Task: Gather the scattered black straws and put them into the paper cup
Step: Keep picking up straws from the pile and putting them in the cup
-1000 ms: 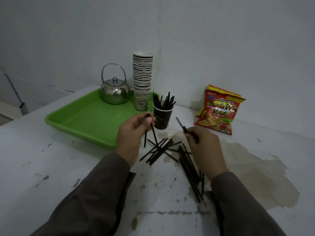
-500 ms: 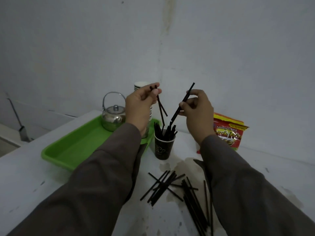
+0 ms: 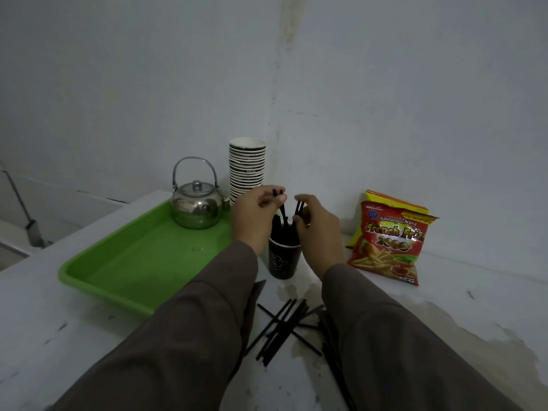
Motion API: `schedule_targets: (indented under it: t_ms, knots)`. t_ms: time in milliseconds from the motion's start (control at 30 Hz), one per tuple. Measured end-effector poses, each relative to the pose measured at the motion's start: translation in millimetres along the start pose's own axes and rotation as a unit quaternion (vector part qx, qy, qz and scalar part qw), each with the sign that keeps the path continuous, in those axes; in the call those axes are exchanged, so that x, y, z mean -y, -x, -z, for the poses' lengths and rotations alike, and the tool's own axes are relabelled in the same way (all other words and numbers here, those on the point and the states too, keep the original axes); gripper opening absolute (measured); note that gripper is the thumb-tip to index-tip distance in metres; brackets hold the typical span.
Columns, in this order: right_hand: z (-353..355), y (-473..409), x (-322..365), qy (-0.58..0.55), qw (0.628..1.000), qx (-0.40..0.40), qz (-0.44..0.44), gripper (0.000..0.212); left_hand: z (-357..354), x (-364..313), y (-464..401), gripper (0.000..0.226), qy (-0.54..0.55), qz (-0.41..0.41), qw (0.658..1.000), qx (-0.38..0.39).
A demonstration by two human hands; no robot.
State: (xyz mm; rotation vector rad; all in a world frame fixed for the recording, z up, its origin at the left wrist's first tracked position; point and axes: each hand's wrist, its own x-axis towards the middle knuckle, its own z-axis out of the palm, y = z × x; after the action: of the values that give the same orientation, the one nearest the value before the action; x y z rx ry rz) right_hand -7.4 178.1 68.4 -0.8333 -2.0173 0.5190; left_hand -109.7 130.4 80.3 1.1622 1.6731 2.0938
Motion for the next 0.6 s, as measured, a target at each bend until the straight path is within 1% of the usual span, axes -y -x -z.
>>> schedule_targets:
  t_ms: [67,167,233,333,367,433,500,600]
  knots:
    - [-0.9,-0.1,-2.5,0.041,0.999,0.009,0.0,0.026,0.8,8.6,4.3,0.021,-0.078,-0.024,0.996,0.019]
    - [-0.3,0.4,-4.0,0.1,0.994,0.042,0.016,0.023,2.1,16.8,9.5,0.026,-0.19,-0.075,0.977,0.058]
    - [1.8,0.3,-2.4,0.099,0.993,0.065,0.016,0.024,2.8,19.4,11.7,0.028,-0.247,-0.099,0.961,0.08]
    - [7.2,2.7,4.8,0.042,0.996,0.073,0.008,0.03,5.6,20.1,15.8,0.034,-0.331,-0.142,0.927,0.108]
    - [10.3,4.2,8.2,0.022,0.998,0.06,0.004,0.031,7.0,18.7,17.8,0.037,-0.345,-0.167,0.917,0.107]
    - [18.7,9.3,15.7,-0.011,1.0,0.019,0.002,0.032,10.5,12.3,23.8,0.043,-0.348,-0.209,0.911,0.08]
    - [29.1,19.5,21.8,-0.045,0.999,-0.023,0.004,0.031,14.2,3.8,34.4,0.046,-0.333,-0.229,0.914,0.042]
    - [46.6,48.4,21.9,-0.064,0.996,-0.06,0.005,0.026,20.1,-3.4,62.5,0.039,-0.304,-0.244,0.921,0.022]
